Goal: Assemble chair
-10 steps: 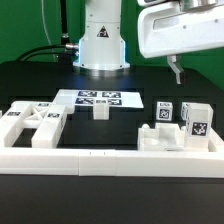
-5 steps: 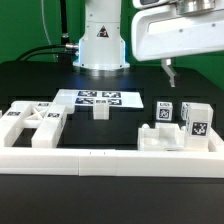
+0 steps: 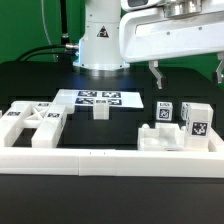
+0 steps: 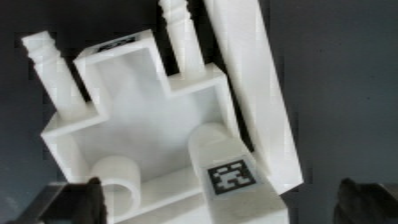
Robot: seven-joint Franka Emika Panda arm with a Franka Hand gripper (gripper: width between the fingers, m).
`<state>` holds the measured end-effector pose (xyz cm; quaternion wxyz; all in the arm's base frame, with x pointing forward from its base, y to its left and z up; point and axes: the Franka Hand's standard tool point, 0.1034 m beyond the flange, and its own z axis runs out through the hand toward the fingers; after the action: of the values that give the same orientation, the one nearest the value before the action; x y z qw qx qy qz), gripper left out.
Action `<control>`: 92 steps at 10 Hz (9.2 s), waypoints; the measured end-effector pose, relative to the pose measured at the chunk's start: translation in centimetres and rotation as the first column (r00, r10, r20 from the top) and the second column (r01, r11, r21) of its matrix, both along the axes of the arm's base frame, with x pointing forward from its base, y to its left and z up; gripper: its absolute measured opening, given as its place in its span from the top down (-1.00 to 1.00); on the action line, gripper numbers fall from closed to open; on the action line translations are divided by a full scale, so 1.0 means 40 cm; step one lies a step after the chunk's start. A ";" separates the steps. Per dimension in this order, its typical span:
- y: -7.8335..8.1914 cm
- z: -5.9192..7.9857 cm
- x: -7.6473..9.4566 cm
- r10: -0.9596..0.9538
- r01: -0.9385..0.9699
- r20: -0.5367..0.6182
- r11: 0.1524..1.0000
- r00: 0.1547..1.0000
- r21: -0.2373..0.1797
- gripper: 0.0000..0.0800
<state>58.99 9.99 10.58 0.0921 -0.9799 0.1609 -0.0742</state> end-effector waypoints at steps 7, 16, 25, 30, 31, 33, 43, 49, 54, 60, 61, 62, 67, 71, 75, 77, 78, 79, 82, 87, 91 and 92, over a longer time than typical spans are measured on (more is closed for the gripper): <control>-0.141 -0.045 -0.116 0.317 -0.313 0.022 0.943 0.948 -0.116 -0.62; -0.310 -0.133 -0.235 0.310 -0.314 -0.045 0.940 0.950 -0.136 -0.62; -0.292 -0.140 -0.286 0.436 -0.486 -0.631 0.867 0.642 0.104 -0.62; -0.324 -0.147 -0.297 0.376 -0.438 -0.744 0.891 0.552 0.125 -0.62; -0.324 -0.150 -0.300 0.375 -0.437 -0.748 0.891 0.548 0.127 -0.62; -0.325 -0.155 -0.309 0.365 -0.426 -0.763 0.895 0.534 0.130 -0.62; -0.316 -0.221 -0.309 0.320 -0.349 -0.903 0.913 0.288 0.212 -0.62; -0.310 -0.242 -0.307 0.321 -0.362 -0.896 0.910 0.308 0.202 -0.62; -0.310 -0.241 -0.307 0.321 -0.362 -0.896 0.910 0.308 0.202 0.30; -0.292 -0.081 -0.288 0.312 -0.343 -0.907 0.916 0.283 0.208 0.30; -0.294 -0.094 -0.287 0.311 -0.344 -0.904 0.916 0.292 0.204 0.30; -0.295 -0.102 -0.287 0.311 -0.346 -0.903 0.916 0.295 0.203 0.30; -0.268 -0.029 -0.179 0.336 -0.400 -0.815 0.906 0.473 0.142 0.30; -0.266 -0.011 -0.130 0.358 -0.440 -0.620 0.898 0.698 0.022 0.30; -0.239 0.047 -0.055 0.359 -0.418 -0.419 0.907 0.834 -0.055 0.30; -0.248 0.035 -0.046 0.359 -0.405 -0.286 0.906 0.889 -0.121 0.30; -0.251 0.035 -0.040 0.358 -0.397 -0.238 0.907 0.903 -0.143 0.30; -0.250 0.036 -0.023 0.353 -0.379 -0.163 0.908 0.921 -0.178 0.30; -0.227 0.057 0.033 0.366 -0.345 0.033 0.901 0.930 -0.261 0.30; -0.205 0.074 0.081 0.387 -0.358 0.058 0.893 0.920 -0.273 0.30; -0.216 0.067 0.080 0.426 -0.314 0.259 0.870 0.867 -0.380 0.30; -0.198 0.065 0.084 0.442 -0.329 0.257 0.863 0.859 -0.384 0.30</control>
Offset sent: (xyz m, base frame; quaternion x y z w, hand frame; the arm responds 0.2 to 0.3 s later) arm -0.0594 -0.0567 -0.0114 -0.0382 0.0259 -0.1604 0.9860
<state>62.34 2.08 13.17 -0.0320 -0.9660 -0.0742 -0.2457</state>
